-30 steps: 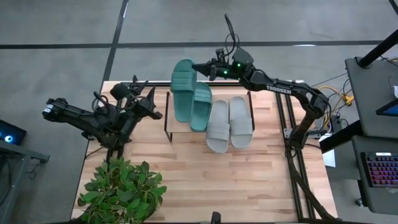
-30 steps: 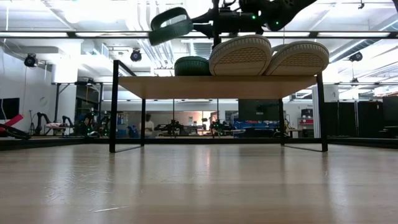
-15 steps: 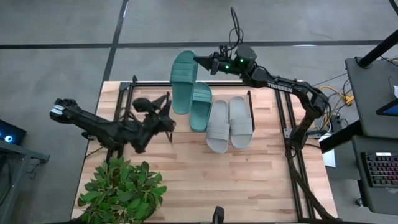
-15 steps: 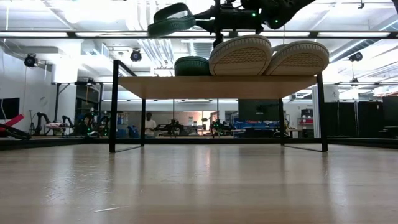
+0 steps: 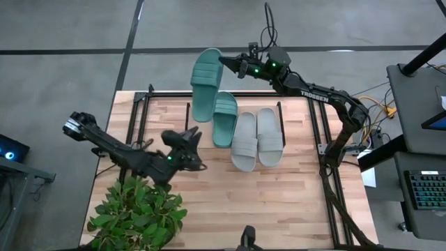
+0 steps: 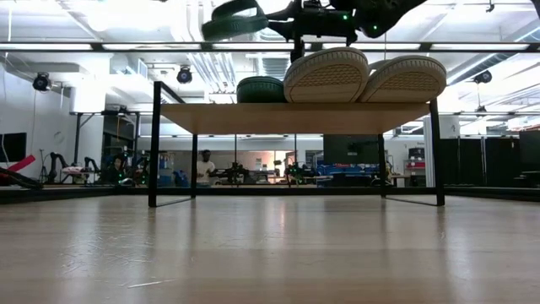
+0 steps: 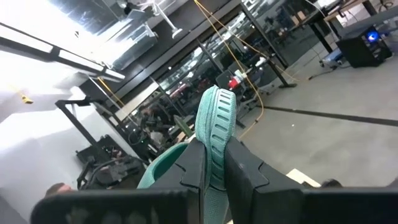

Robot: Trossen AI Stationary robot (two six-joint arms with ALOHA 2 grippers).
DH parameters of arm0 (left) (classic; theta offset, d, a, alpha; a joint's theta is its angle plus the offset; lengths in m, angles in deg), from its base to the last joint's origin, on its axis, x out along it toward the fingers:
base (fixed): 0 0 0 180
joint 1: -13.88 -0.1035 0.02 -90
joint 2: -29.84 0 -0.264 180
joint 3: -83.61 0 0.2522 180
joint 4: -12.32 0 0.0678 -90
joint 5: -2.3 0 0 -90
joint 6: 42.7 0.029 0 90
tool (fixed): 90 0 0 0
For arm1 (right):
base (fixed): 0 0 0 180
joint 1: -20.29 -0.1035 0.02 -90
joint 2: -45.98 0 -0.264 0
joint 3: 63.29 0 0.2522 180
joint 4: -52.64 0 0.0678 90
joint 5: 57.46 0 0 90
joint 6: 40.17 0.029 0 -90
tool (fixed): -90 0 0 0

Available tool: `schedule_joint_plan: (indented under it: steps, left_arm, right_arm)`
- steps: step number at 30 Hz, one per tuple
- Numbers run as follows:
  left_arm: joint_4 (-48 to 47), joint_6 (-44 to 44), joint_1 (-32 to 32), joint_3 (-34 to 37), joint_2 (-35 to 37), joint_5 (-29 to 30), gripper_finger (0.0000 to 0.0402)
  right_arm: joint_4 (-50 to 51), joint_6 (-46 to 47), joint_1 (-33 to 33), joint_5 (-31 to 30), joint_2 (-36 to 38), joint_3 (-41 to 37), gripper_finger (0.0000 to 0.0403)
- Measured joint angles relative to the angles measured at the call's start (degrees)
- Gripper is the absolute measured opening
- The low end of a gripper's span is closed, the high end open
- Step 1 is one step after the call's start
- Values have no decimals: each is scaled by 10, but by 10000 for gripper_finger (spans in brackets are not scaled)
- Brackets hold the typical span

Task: Pick and place slides into the shelf
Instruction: Put the green slides on the shelf

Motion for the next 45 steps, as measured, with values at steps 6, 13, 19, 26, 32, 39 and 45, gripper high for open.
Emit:
schedule_joint_plan:
  steps: [6, 13, 19, 26, 32, 39, 45]
  left_arm:
    - [-41, 0, 0, -5, -35, 0, 138]
    - [-83, -1, -9, -3, -39, 1, 138]
    - [-109, -2, -30, -1, -38, 2, 137]
    - [-109, -3, -70, 0, -38, 4, 136]
    - [-109, -2, -87, 0, -38, -2, 136]
    - [-109, 1, -117, 1, -37, -6, 136]
    - [-109, 1, -129, 1, -37, -16, 136]
  right_arm:
    - [-3, 4, 0, -6, 0, 0, 28]
    - [-15, 29, 0, -4, 0, 0, 28]
    - [-38, 43, -1, 8, 3, 0, 28]
    - [-35, 45, -3, 16, 3, 0, 28]
    - [-35, 45, -3, 17, 3, 0, 28]
    - [-28, 53, -8, 29, 3, 0, 28]
    - [-30, 55, -13, 31, 3, -1, 28]
